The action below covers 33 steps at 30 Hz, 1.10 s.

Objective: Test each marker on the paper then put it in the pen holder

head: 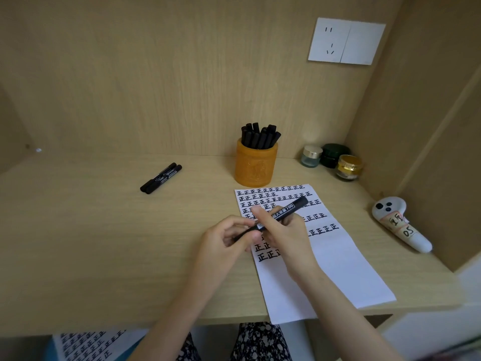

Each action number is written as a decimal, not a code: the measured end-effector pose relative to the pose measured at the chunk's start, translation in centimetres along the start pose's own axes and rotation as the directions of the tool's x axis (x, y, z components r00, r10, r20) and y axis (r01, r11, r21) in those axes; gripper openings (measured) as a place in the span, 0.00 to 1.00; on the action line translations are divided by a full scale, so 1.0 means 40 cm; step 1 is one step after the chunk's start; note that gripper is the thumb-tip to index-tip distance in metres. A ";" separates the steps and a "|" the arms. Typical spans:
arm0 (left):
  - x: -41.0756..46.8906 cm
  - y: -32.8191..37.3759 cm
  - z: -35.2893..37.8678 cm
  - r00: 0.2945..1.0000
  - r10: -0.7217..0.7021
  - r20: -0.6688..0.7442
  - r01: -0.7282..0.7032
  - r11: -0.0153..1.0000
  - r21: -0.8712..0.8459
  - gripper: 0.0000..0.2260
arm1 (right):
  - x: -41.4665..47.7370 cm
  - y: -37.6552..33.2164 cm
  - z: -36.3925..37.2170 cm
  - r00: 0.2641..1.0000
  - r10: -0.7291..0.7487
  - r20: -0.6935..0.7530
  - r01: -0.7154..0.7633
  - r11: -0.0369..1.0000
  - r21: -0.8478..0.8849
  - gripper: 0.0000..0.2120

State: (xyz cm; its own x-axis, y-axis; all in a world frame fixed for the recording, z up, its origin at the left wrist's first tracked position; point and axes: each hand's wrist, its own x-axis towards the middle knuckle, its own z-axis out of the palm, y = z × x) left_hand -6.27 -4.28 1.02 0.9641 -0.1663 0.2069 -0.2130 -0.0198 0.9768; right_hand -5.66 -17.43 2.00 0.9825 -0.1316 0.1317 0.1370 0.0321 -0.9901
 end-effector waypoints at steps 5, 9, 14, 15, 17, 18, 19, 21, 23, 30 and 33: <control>0.013 0.006 -0.017 1.000 0.012 -0.014 -0.011 0.996 0.085 0.06 | 0.016 -0.015 -0.021 0.996 0.070 -0.064 -0.072 0.997 -0.040 0.33; 0.024 0.018 -0.036 0.998 -0.004 -0.055 0.014 0.985 0.171 0.04 | 0.026 -0.019 -0.068 0.959 -0.178 -0.220 0.093 0.933 -0.347 0.23; 0.053 0.022 -0.041 0.997 0.008 -0.076 0.006 0.984 0.180 0.02 | 0.047 -0.011 -0.080 0.842 -0.464 0.275 0.528 0.607 -0.594 0.12; 0.059 0.025 -0.039 0.997 0.017 -0.074 -0.004 0.984 0.176 0.03 | 0.052 -0.006 -0.077 0.818 -0.460 0.345 0.571 0.579 -0.582 0.13; 0.073 0.031 -0.034 0.997 0.024 -0.067 -0.012 0.984 0.178 0.04 | 0.061 -0.003 -0.072 0.794 -0.466 0.390 0.605 0.550 -0.575 0.13; 0.080 0.033 -0.032 0.998 0.026 -0.058 -0.014 0.982 0.187 0.05 | 0.065 -0.005 -0.070 0.791 -0.469 0.394 0.610 0.542 -0.578 0.12; 0.087 0.034 -0.030 0.998 0.026 -0.049 -0.016 0.980 0.197 0.07 | 0.069 -0.007 -0.067 0.792 -0.463 0.397 0.608 0.543 -0.579 0.11; 0.102 0.038 -0.028 0.999 0.021 -0.045 -0.012 0.980 0.199 0.09 | 0.077 -0.010 -0.060 0.811 -0.431 0.396 0.584 0.569 -0.578 0.12; 0.120 0.046 -0.028 0.999 -0.005 -0.042 0.012 0.986 0.163 0.10 | 0.090 -0.018 -0.054 0.820 -0.413 0.397 0.573 0.585 -0.575 0.18; 0.186 0.064 -0.023 0.999 -0.054 -0.004 0.054 0.990 0.130 0.17 | 0.209 -0.099 -0.049 0.819 -0.515 0.252 0.569 0.678 -0.465 0.28; 0.215 0.052 -0.023 0.997 -0.069 -0.020 0.072 0.980 0.186 0.10 | 0.294 -0.153 -0.046 0.794 -0.598 0.106 0.568 0.669 -0.478 0.25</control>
State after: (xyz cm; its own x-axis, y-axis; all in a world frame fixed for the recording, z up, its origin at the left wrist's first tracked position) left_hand 1.71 -4.84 4.89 0.9796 -0.1446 0.1396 -0.1688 -0.2150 0.9619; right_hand 4.84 -20.99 9.54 0.7117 -0.0184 0.7022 0.5899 -0.5271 -0.6117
